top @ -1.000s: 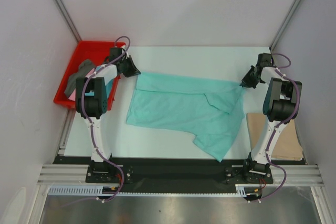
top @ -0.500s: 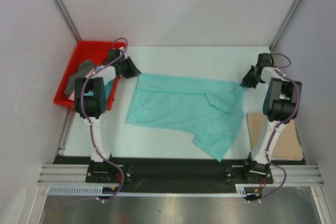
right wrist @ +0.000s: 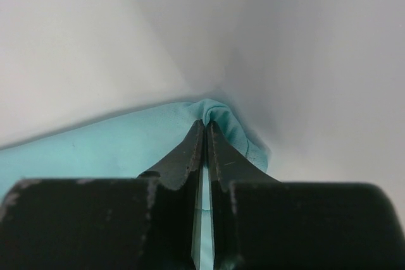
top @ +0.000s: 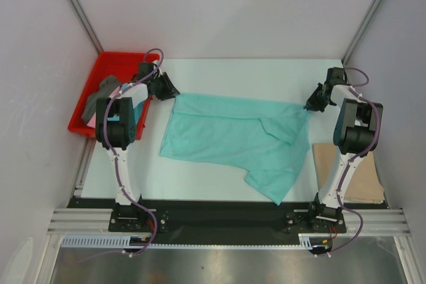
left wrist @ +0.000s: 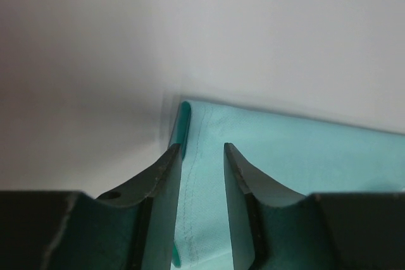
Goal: Fold and stack the t-shirts
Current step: Fold the tshirt
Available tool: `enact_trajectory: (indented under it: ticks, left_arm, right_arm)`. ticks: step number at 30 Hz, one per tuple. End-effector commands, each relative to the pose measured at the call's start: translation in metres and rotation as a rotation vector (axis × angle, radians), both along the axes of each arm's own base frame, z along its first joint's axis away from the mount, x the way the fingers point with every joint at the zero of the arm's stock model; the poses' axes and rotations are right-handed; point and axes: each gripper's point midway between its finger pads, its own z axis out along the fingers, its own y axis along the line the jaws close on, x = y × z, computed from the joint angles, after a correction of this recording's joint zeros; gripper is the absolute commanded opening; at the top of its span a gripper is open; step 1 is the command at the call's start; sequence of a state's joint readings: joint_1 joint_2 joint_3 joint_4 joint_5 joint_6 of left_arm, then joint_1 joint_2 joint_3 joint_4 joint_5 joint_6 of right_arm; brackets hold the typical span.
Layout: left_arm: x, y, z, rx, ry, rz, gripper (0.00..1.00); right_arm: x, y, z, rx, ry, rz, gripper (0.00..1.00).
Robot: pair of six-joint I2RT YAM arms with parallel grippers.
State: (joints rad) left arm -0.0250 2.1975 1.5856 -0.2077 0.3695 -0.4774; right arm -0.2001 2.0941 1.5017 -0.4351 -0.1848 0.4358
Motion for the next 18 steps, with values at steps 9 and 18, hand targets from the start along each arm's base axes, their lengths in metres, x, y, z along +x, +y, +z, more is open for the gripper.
enact_trajectory:
  ticks: [9,18]
  left_arm:
    - [0.015,-0.012,0.003,0.018,-0.027,-0.041,0.37]
    - [0.016,-0.012,0.002,0.038,-0.028,-0.044,0.30]
  right_arm:
    - [0.013,0.002,0.021,0.006,-0.065,0.014,0.05]
    - [0.012,0.001,0.020,0.006,-0.061,0.015,0.05]
